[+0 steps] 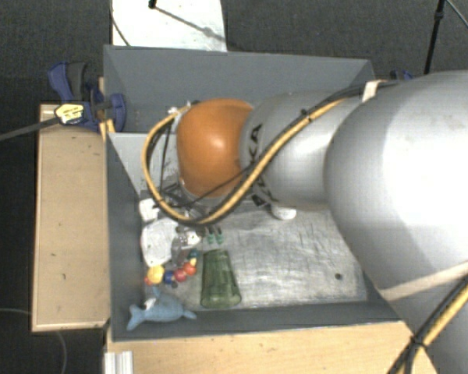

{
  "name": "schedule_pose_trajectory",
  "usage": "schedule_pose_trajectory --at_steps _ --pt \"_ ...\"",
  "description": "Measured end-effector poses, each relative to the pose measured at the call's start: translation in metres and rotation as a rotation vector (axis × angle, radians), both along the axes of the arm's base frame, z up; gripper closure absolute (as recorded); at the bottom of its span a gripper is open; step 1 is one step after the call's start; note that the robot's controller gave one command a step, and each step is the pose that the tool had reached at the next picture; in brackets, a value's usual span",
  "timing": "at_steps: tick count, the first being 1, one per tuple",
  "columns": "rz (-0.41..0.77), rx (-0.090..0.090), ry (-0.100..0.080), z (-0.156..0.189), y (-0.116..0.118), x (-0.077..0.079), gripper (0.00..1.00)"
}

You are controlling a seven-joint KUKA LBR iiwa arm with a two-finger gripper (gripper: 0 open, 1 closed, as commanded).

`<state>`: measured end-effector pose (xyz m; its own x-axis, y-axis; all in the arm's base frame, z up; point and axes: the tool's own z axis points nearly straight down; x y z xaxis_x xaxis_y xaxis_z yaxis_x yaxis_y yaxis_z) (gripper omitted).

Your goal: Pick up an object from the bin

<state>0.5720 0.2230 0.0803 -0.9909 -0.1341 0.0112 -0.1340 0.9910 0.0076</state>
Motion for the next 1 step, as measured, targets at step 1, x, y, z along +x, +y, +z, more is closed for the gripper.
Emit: schedule_pose_trajectory --at_steps 1 --pt "-0.001 0.000 0.000 0.0000 0.0001 0.0000 1.00"
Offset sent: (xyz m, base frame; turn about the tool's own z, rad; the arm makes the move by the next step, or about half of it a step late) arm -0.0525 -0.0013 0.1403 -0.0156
